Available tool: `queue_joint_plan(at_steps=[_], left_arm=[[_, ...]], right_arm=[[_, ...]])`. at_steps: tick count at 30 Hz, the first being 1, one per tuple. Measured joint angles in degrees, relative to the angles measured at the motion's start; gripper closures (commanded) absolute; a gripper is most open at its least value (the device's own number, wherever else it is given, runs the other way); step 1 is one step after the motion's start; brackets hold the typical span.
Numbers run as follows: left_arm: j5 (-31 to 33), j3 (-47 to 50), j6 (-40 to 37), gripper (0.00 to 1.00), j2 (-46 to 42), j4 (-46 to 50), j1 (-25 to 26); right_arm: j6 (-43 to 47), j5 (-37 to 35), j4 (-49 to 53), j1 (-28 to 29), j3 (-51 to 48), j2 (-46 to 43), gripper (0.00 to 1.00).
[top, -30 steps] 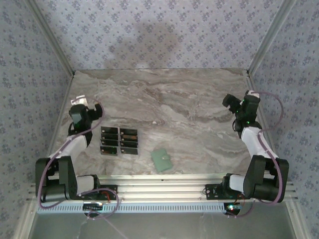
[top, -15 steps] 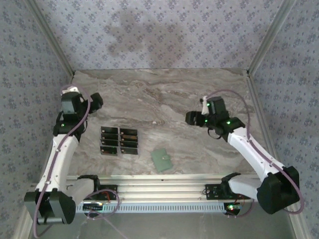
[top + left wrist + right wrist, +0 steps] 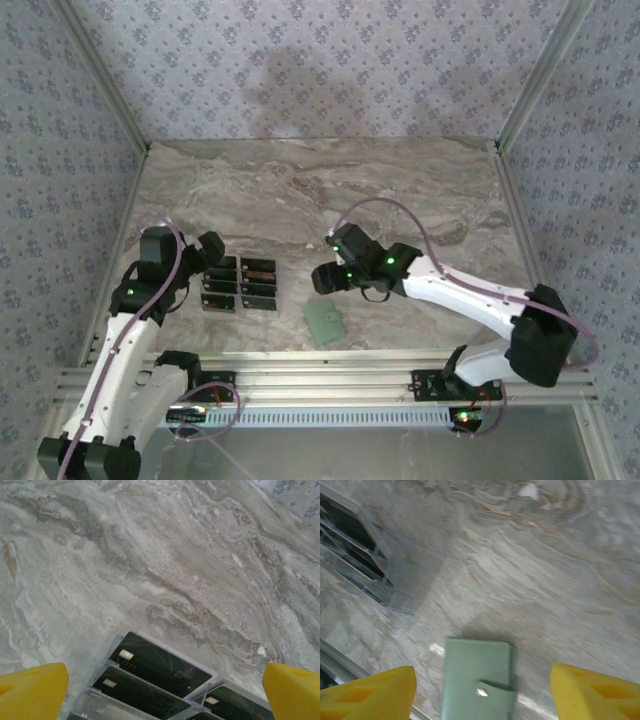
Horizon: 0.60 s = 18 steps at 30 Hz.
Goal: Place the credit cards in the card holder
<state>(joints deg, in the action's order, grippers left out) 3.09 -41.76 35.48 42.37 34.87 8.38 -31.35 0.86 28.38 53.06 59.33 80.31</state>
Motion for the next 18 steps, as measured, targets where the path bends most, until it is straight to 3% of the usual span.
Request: queue_joint_plan(at_steps=[8,18], left_arm=[[-0.1,3.7,0.8,0.00,-0.4,-0.9,0.0],[-0.7,9.5,0.8,0.00,0.8,-9.6,0.0]], right_arm=[[-2.8,1.0,-4.7,3.8,3.4,8.7,0.23],[-6.1,2.4,-9.4,6.4,4.4,12.9,0.23]])
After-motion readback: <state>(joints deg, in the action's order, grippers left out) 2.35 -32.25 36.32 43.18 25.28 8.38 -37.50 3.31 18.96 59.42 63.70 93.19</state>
